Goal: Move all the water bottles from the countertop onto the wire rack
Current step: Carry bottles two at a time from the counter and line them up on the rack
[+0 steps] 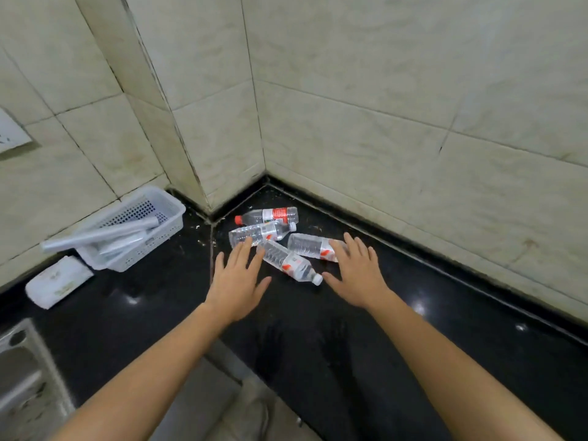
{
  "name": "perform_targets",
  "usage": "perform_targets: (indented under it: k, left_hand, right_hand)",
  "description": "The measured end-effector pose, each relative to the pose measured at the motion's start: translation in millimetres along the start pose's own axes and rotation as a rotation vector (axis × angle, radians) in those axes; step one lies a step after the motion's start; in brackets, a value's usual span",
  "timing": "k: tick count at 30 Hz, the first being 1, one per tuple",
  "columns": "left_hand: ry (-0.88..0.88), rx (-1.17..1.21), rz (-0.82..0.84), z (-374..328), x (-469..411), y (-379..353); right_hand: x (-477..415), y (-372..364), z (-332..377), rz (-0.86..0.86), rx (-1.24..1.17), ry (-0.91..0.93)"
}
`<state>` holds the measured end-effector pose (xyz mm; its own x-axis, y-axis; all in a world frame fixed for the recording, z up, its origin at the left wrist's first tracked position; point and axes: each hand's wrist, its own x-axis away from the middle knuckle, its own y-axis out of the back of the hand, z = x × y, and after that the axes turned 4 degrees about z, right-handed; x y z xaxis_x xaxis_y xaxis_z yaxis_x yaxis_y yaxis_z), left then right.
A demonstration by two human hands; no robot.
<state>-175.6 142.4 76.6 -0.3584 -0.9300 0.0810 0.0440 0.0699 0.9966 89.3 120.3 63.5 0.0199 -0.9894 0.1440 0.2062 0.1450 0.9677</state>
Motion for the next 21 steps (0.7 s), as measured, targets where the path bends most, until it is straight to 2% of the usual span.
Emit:
perform_targets:
  k: [7, 12, 16, 21]
  left_hand:
    - [-0.247, 0.029, 0.175, 30, -111, -55]
    - [-0.485, 0.008, 0.268, 27, -182, -93]
    - [-0.574, -0.093, 0.371, 17, -202, -127]
    - [-0.576, -0.117, 0.278, 14, -211, -145]
  right_hand:
    - [-61, -35, -29, 0.238, 0.085, -0.294]
    - [-112, -59, -32, 0.279, -0.039, -0.425]
    - [-148, -81, -32, 0.285, -0.052, -0.45]
    - [-177, -106, -39, 0.315, -0.05, -0.429]
